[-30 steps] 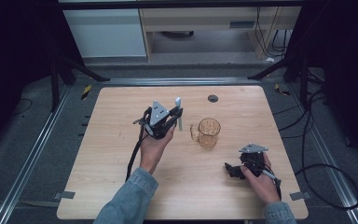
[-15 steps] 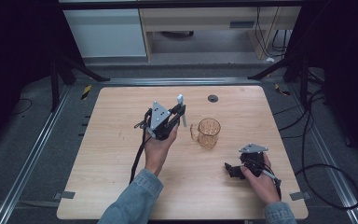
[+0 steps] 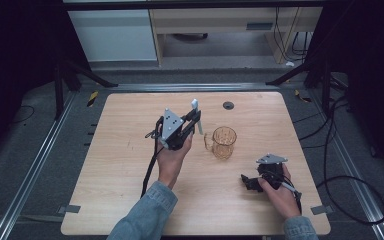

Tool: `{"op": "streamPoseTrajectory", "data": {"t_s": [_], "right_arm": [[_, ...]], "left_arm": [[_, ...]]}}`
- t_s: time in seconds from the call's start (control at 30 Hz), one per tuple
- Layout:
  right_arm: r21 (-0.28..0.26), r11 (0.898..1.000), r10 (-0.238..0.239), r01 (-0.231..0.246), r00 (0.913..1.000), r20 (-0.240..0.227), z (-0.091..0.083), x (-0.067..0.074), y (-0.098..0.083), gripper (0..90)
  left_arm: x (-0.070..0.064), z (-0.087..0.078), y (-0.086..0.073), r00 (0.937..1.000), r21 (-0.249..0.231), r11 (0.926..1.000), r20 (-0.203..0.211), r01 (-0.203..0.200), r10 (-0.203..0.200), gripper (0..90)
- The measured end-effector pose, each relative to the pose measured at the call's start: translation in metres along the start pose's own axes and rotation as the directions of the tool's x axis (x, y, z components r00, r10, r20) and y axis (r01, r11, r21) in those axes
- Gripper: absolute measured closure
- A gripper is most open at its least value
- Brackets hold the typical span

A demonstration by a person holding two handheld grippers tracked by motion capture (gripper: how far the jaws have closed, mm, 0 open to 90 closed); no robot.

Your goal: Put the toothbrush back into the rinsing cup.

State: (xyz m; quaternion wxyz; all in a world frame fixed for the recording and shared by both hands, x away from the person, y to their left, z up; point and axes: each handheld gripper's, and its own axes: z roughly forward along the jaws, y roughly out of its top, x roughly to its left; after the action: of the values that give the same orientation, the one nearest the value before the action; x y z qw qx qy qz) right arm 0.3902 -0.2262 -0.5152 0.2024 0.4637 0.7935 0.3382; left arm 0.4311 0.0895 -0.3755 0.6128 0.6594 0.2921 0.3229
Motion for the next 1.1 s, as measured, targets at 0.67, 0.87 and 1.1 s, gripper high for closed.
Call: {"op": "streamPoseTrajectory", "data": {"t_s": [0.67, 0.87, 1.1], "right_arm": [[0.0, 1.0, 0.001, -0.001, 1.0, -0.001, 0.0, 0.0, 0.0, 0.4], [0.0, 1.0, 0.001, -0.001, 1.0, -0.001, 0.0, 0.0, 0.0, 0.4], [0.0, 1.0, 0.001, -0.001, 1.0, -0.001, 0.0, 0.0, 0.0, 0.4]], "left_arm": [[-0.012, 0.024, -0.005, 0.9997, -0.019, 0.9995, 0.007, 0.025, -0.025, 80.7], [-0.014, 0.027, -0.008, 0.9995, -0.008, 0.9996, 0.016, 0.028, -0.028, 80.7], [-0.016, 0.031, -0.012, 0.9996, 0.006, 0.9997, 0.017, 0.022, -0.022, 80.7]]}}
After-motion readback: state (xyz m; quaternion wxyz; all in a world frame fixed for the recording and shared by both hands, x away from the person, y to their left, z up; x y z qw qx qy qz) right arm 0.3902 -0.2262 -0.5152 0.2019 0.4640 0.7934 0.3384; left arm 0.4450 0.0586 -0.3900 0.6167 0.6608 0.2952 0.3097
